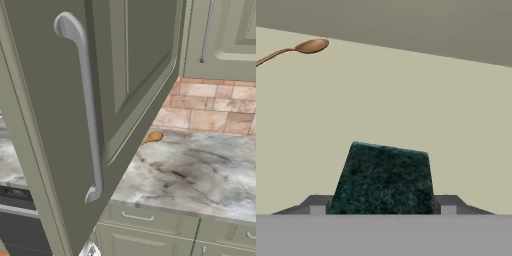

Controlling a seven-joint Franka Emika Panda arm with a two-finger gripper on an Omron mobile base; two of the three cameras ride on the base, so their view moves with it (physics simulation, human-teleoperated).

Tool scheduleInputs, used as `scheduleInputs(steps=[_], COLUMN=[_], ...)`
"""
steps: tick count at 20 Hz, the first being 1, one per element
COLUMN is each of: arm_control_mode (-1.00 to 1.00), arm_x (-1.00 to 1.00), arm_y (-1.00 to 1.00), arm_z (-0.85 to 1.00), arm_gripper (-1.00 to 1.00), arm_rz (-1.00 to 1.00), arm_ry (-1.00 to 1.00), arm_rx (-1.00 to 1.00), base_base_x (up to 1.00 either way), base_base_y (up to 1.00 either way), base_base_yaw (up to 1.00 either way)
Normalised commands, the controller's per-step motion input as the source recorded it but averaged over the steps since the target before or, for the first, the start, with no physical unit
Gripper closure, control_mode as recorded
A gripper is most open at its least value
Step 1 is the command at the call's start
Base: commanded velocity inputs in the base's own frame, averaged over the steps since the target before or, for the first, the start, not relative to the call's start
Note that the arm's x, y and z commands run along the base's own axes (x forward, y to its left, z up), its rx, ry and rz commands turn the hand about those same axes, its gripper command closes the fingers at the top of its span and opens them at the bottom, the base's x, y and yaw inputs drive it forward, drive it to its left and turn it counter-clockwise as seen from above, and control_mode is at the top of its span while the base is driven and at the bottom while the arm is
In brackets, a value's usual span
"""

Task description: Pick the spray and sponge from the cabinet and place them on the counter.

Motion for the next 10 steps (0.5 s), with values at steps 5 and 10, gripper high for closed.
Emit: scheduleInputs(steps=[5, 10], arm_control_mode=[-1.00, -1.00], arm_x=[-0.80, -0.72], arm_y=[0.23, 0.31], arm_z=[-0.49, -0.48], arm_gripper=[1.00, 1.00], arm_rz=[0.00, 0.00], arm_ry=[-0.05, -0.05], arm_rx=[0.00, 0.00], base_base_x=[0.00, 0.00], base_base_y=[0.00, 0.00], base_base_yaw=[0.00, 0.00])
